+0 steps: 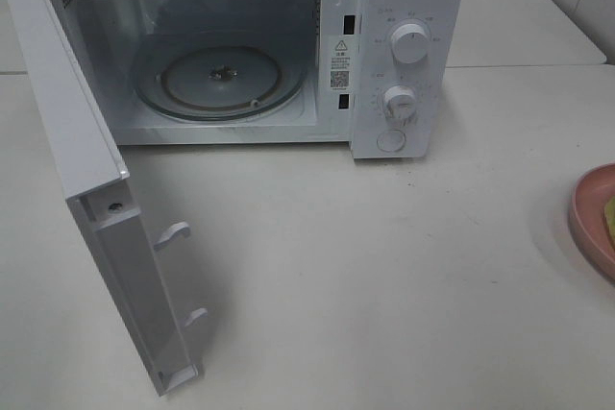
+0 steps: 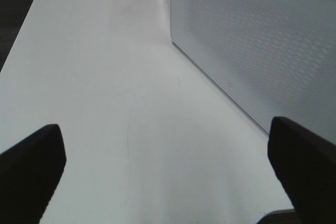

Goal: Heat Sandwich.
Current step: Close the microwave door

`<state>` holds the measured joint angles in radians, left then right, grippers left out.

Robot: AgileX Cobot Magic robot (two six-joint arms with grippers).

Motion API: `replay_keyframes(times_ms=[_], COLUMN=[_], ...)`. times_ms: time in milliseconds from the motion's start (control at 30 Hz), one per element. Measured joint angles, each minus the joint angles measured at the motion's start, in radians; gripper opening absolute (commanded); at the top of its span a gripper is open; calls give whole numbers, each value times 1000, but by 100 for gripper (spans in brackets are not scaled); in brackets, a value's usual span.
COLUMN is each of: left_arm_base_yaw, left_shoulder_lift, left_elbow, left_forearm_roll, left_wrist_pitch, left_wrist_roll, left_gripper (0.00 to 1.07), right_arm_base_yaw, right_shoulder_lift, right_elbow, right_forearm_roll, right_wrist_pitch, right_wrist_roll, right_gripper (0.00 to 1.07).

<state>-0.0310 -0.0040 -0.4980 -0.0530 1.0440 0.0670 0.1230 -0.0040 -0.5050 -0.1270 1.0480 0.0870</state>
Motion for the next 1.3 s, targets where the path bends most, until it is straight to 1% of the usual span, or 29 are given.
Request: replay_keyframes(times_ms=[300, 333, 433, 467, 500, 600, 633, 667, 733, 767, 800, 867, 900, 967, 1000, 1033, 1067, 1167, 1200, 1233, 1300], left_arm_base_yaw=[0, 0, 0, 0, 0, 0, 0, 0, 0, 0, 0, 0, 0, 0, 0, 0, 0, 0, 0, 0, 0], left_shoulder_lift=[22, 56, 111, 111, 152, 233, 233, 255, 302, 302, 345, 390, 440, 464, 489, 528, 528, 578, 612, 612, 644], left_elbow=[-9, -13, -17, -17, -17, -17, -17, -17, -17, -17, -17, -17, -17, -17, -14, 1, 1, 46, 85, 85, 120], left_forearm_roll=[0, 0, 0, 0, 0, 0, 0, 0, -1, -1, -1, -2, -2, -2, -2, -1, -1, 0, 0, 0, 0], left_wrist_pitch=[-23, -35, -72, -72, -109, -175, -175, -192, -227, -227, -264, -303, -343, -365, -393, -457, -457, -570, -673, -673, -779], left_wrist_roll=[0, 0, 0, 0, 0, 0, 0, 0, 0, 0, 0, 0, 0, 1, 4, 15, 15, 35, 42, 42, 42], left_gripper=[100, 99, 88, 88, 81, 65, 65, 52, 40, 40, 25, 9, 1, 0, 0, 0, 0, 0, 0, 0, 0], right_arm_base_yaw=[0, 0, 0, 0, 0, 0, 0, 0, 0, 0, 0, 0, 0, 0, 0, 0, 0, 0, 0, 0, 0], right_shoulder_lift=[0, 0, 0, 0, 0, 0, 0, 0, 0, 0, 0, 0, 0, 0, 0, 0, 0, 0, 0, 0, 0], right_elbow=[0, 0, 0, 0, 0, 0, 0, 0, 0, 0, 0, 0, 0, 0, 0, 0, 0, 0, 0, 0, 0], right_forearm_roll=[0, 0, 0, 0, 0, 0, 0, 0, 0, 0, 0, 0, 0, 0, 0, 0, 0, 0, 0, 0, 0], right_wrist_pitch=[0, 0, 0, 0, 0, 0, 0, 0, 0, 0, 0, 0, 0, 0, 0, 0, 0, 0, 0, 0, 0], right_wrist_roll=[0, 0, 0, 0, 0, 0, 0, 0, 0, 0, 0, 0, 0, 0, 0, 0, 0, 0, 0, 0, 0], right_gripper=[76, 76, 76, 76, 76, 76, 76, 76, 76, 76, 76, 76, 76, 76, 76, 76, 76, 76, 76, 76, 76])
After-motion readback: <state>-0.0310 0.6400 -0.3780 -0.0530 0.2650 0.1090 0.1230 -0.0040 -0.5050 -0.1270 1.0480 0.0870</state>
